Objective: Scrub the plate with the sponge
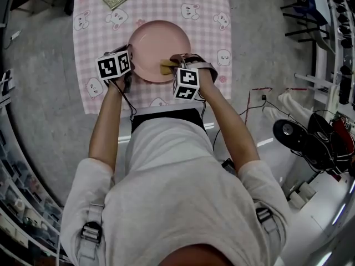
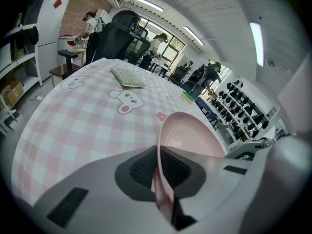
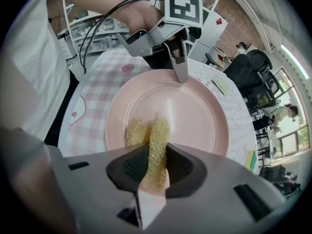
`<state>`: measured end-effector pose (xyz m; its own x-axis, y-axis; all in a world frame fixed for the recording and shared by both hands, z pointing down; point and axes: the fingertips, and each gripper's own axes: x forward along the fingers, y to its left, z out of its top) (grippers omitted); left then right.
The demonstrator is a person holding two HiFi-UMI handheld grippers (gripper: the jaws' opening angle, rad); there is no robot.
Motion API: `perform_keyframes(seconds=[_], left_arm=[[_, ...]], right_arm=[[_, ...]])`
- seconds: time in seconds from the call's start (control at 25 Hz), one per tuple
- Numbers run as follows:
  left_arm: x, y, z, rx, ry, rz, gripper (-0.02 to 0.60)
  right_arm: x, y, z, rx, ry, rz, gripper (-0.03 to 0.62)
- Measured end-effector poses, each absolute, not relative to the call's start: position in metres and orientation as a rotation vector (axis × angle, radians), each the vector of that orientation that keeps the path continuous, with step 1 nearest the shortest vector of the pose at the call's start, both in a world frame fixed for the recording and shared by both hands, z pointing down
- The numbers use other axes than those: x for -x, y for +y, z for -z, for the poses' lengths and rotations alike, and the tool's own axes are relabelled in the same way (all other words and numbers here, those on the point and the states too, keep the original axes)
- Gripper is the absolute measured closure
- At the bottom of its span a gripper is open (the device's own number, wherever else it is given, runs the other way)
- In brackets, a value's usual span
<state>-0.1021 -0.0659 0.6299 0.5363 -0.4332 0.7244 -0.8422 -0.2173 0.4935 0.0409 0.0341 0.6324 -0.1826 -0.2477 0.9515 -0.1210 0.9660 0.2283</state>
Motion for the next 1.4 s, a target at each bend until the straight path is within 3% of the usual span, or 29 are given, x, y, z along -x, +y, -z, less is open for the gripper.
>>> perform_keyframes(seconds=[0.56,0.64,0.72,0.8,1.0,1.24,1.4], left_arm=[[0.095,-0.073,-0.613,-1.86,-1.12,-0.537,0.547],[0.099,-0.077,-0.604,-1.875,-1.164,-0.509,0.519],[0.104,-0.079,-0.595,-1.886,-1.194,-0.497,0.424],[0.109,-0.079,-0.582,-1.911,-1.235,-0.509,0.419],[0.101,-0.06,-0.548,-1.99,-1.292,-0.534,0.438],[0.069,-0.019,-0.522,-2.044,-1.317,-0.54,0.571],[0.035,0.011,-0.52,-2.057,-1.294,-0.515,0.571]], right_arm=[[-0.076,-0.058,-0.619,-0.564,-1.772,0.104,0.511],[-0.074,-0.063,-0.61,-0.637,-1.839,0.038,0.511],[-0.072,-0.064,-0.598,-0.725,-1.926,-0.051,0.511],[-0.073,-0.064,-0.584,-0.812,-2.01,-0.145,0.511],[-0.082,-0.056,-0.543,-0.98,-2.167,-0.291,0.511],[-0.101,-0.035,-0.502,-1.124,-2.288,-0.406,0.511],[-0.115,-0.008,-0.485,-1.202,-2.334,-0.432,0.511]])
